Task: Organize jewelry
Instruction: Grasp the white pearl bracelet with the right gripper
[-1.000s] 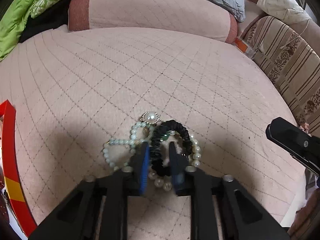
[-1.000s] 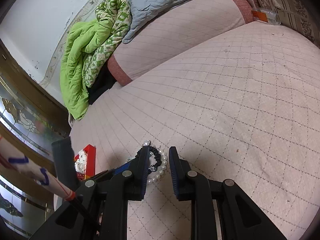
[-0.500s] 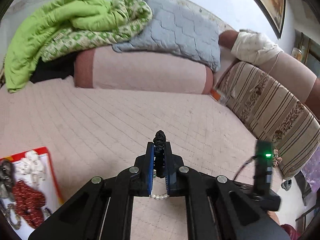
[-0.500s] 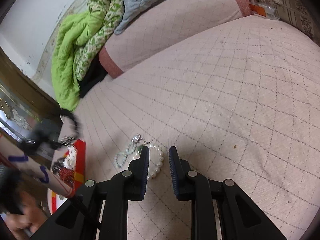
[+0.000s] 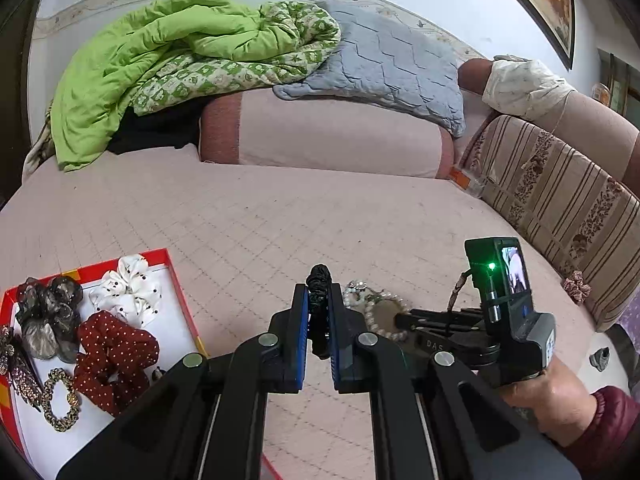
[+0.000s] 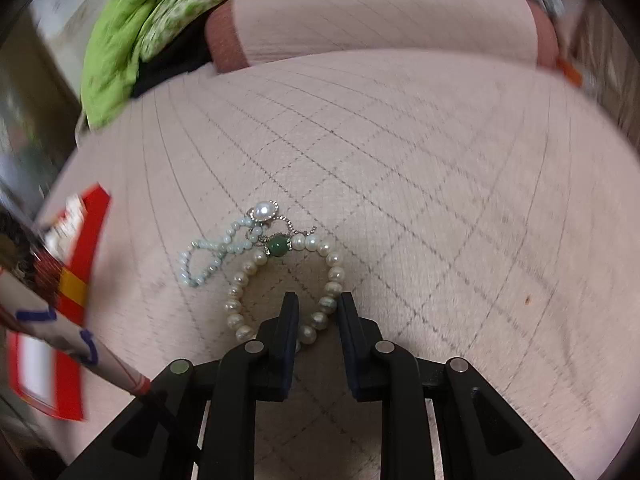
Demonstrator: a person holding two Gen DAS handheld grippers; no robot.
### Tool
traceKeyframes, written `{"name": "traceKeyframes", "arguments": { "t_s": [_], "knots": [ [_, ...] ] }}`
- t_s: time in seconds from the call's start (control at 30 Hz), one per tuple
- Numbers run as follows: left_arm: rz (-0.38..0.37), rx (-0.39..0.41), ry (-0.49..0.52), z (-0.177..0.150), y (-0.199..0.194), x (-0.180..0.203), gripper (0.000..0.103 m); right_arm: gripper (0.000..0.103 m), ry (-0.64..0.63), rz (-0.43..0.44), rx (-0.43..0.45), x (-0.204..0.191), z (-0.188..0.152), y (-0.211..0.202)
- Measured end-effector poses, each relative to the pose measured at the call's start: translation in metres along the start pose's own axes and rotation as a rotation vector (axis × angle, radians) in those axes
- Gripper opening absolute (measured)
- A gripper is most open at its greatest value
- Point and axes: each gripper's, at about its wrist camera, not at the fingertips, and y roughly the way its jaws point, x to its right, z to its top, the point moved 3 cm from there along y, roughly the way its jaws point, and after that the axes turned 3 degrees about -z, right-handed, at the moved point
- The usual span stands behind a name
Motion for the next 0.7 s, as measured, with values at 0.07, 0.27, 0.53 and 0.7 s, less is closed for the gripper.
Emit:
{"name": "traceKeyframes", "arguments": {
  "t_s": [0.07, 0.27, 0.53, 0.7],
  "knots": [
    [0.000, 0.008, 0.004, -0.003, 0.000, -0.002, 0.009, 0.010, -0.016, -0.039, 0.001, -0.001, -0.001, 0.000],
    [-0.008, 0.001, 0.027, -0.011, 0.008, -0.002, 0.009, 0.010, 0.060, -0.042, 0.092, 0.020, 0.005, -0.022],
    [-0.003, -0.017, 0.021, -0.013, 0.019, -0.006, 0.009, 0.010, 0.074, 0.081, 0.307, 0.016, 0.013, -0.069],
    [0.006, -0.024, 0.022, -0.015, 0.024, -0.006, 0.009, 0.010, 0.079, 0.112, 0.318, 0.011, 0.016, -0.071]
  ]
}}
